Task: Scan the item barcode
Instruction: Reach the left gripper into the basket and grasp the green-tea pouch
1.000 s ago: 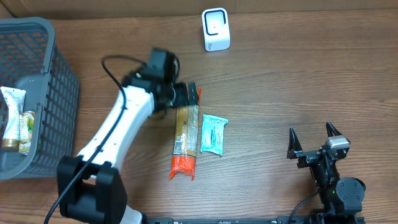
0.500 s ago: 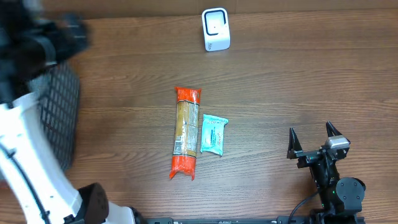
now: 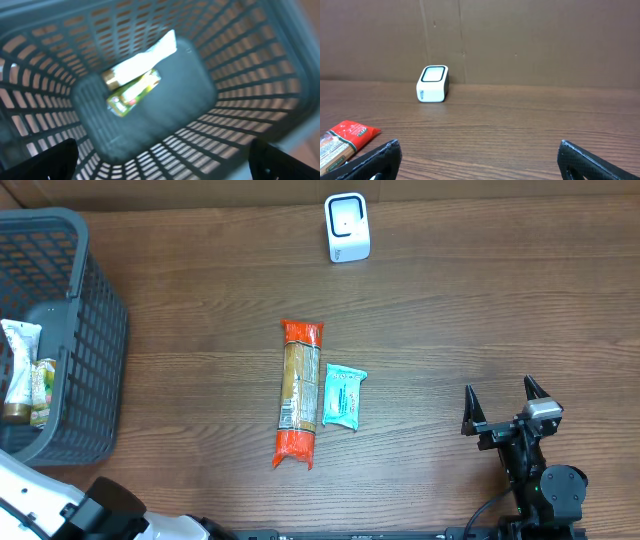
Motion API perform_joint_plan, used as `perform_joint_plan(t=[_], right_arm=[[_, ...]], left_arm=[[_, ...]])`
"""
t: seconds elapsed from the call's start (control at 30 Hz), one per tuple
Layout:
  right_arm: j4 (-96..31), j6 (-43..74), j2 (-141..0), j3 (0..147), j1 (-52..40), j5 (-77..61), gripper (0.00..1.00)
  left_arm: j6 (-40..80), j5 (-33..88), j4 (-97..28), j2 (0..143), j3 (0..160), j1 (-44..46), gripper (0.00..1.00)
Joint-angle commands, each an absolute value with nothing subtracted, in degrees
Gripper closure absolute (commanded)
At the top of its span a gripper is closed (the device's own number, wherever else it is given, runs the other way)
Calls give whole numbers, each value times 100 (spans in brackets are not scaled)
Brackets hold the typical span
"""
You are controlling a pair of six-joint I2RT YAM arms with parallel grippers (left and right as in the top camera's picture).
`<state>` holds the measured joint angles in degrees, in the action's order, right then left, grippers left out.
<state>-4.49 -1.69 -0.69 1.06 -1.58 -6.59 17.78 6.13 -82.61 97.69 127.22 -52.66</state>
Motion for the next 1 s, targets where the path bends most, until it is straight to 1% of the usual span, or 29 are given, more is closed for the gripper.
perform_joint_plan(t=[0.0,0.27,0.37,0.6,0.73,0.97], right_arm=[[-421,-172,-16,45,-191,-602,0],[-421,-172,-16,45,-191,-604,0],[-421,-172,-16,45,-191,-604,0],[-421,-172,-16,45,-191,-604,0],[-421,-172,-16,45,-191,-604,0],[-421,-172,-16,45,-191,-604,0]], left_arm=[[1693,200,-8106,9913,12289,-5288,0],[1798,-856,-7797,9977,11430,-5290,0],[1592,-843,-7524,9977,11098,-5288,0],[489,-493,-6580,9988,10186,-5144,0],[-272,-89,-5924,10001,9616,-5120,0],[-823,119,-4947,10003,8584,-5118,4]])
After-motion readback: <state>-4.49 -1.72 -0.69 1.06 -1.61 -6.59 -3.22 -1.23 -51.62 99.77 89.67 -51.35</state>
